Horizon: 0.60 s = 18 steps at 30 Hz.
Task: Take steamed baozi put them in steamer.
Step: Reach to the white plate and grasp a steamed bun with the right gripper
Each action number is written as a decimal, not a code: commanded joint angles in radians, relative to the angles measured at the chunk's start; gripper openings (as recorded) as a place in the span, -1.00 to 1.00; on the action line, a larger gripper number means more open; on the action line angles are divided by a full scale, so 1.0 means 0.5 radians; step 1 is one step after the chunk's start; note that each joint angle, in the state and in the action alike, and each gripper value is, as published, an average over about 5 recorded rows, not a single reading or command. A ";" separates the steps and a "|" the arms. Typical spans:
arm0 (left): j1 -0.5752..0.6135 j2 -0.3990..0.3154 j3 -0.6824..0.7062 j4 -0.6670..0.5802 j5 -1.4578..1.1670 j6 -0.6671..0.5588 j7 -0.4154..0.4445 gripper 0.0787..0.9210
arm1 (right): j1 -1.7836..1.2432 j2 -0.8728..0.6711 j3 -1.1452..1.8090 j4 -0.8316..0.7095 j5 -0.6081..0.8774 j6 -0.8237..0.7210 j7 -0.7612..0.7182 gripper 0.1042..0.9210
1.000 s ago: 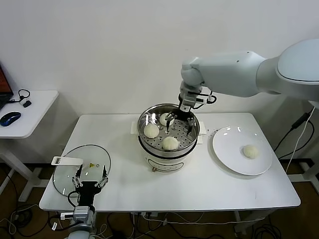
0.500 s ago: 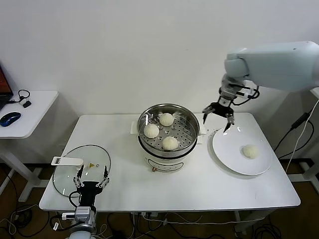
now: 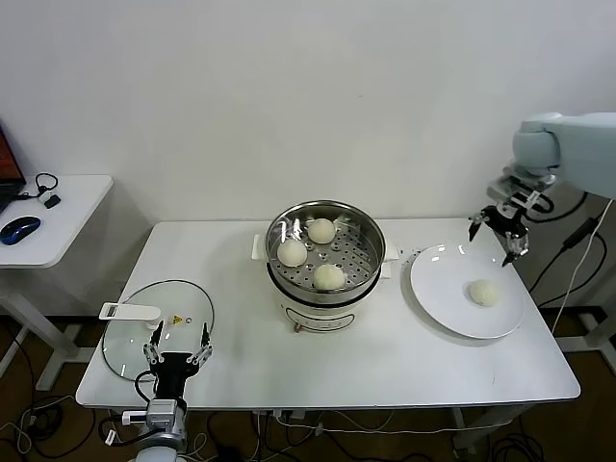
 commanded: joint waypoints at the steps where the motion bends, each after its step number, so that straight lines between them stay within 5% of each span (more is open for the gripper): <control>1: -0.002 -0.098 -0.008 0.025 0.001 -0.003 -0.001 0.77 | -0.410 -0.357 0.354 -0.234 -0.194 -0.264 -0.013 0.76; 18: 0.006 -0.098 -0.015 0.075 0.027 -0.014 -0.012 0.77 | -1.193 -0.221 1.177 -0.827 -0.487 -0.157 0.026 0.76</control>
